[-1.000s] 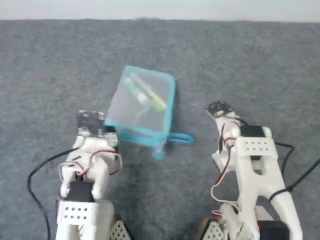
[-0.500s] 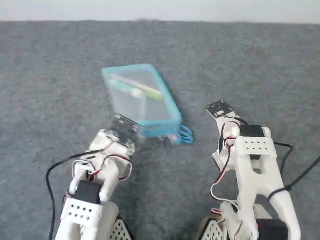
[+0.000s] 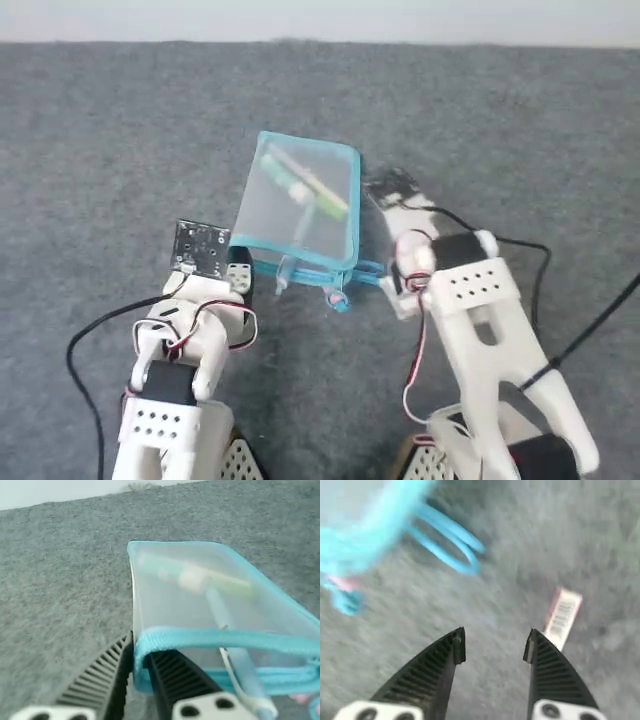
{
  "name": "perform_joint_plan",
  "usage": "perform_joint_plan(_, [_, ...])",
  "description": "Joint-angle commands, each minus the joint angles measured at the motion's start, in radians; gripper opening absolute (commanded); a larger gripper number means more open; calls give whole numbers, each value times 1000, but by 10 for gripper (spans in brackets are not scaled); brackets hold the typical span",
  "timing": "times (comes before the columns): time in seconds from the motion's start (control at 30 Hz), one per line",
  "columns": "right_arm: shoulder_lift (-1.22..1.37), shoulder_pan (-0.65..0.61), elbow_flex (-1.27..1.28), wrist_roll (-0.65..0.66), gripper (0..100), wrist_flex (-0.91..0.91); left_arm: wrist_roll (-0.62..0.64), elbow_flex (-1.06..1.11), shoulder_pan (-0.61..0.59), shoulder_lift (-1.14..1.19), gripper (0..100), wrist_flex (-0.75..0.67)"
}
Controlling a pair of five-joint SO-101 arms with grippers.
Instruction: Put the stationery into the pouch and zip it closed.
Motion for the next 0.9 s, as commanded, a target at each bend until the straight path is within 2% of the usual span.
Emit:
perform_joint_plan(0.0, [-53,-73,-138,-91,204,25,55,-2,11,18,12,-78])
perform_joint_plan(0.2, [-54,-180,-229,-150,204,27,48,30,129,18,12,-115])
perform_joint_plan(0.4, [-157,-300,-252,-181,204,67,48,61,135,18,12,-173])
perform_joint_plan(0.6, [-262,-435,-100,-183,204,-59,48,62,138,18,12,-176])
perform_joint_plan(0.87, [-225,-455,3,-183,205,-209,48,62,140,18,12,-178])
